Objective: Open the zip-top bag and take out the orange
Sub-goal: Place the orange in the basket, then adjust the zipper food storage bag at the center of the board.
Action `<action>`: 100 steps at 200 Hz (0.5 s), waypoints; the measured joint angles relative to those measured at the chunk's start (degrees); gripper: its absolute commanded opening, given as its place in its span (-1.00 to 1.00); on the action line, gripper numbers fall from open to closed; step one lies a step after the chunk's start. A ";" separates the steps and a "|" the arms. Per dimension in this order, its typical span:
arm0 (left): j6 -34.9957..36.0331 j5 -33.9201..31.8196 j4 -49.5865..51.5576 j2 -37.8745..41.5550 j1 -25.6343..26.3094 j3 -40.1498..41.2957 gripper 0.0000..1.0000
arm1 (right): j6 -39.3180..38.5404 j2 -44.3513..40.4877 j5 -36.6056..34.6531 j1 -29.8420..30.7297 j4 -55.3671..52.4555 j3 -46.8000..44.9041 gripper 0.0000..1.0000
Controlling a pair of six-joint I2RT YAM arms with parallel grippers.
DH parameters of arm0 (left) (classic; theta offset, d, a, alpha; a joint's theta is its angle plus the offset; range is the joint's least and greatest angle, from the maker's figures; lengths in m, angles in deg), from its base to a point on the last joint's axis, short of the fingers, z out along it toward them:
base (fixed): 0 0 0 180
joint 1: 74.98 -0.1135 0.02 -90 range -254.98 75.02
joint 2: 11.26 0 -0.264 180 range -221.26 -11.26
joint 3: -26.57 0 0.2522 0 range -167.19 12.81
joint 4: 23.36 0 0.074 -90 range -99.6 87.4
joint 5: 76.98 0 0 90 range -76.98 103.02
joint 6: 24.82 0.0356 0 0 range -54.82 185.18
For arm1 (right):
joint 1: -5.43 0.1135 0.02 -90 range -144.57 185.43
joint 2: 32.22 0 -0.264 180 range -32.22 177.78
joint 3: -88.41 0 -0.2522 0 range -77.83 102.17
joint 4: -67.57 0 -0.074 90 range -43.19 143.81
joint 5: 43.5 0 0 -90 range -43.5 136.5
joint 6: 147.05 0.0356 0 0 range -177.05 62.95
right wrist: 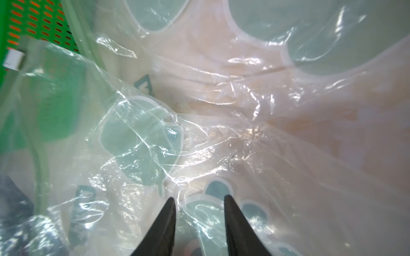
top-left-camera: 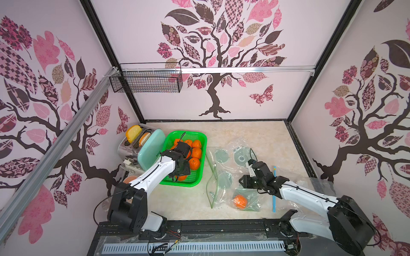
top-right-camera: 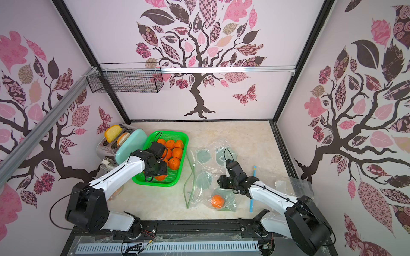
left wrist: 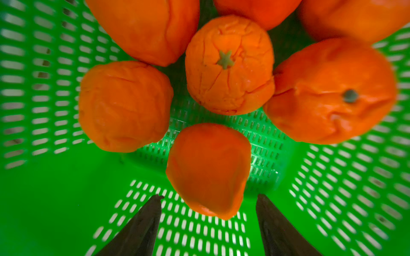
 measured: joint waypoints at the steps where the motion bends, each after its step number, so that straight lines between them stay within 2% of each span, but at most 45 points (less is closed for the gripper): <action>1: 0.04 0.02 0.07 0.15 0.00 -0.02 0.40 | 0.02 -0.15 -0.09 0.00 -0.11 0.04 -0.22; 29: 1.27 3.41 0.83 8.48 0.35 -0.48 0.26 | 0.11 -6.16 -0.87 0.00 -5.70 2.56 -0.32; 43: 1.51 7.17 -0.15 13.55 2.47 -0.07 0.16 | 0.87 -8.87 -0.63 0.00 -9.07 2.97 -0.41; 55: 1.31 11.50 -2.16 17.70 6.29 0.79 -0.05 | 2.25 -11.74 -0.11 0.00 -12.31 2.64 -0.46; 77: 0.07 19.21 -7.85 22.25 15.54 3.82 -0.17 | 5.90 -18.14 2.23 0.09 -16.35 0.00 -0.60; 100: -1.49 24.04 -13.09 22.05 23.12 7.61 -0.30 | 8.50 -21.24 4.46 0.26 -21.84 -2.32 -0.72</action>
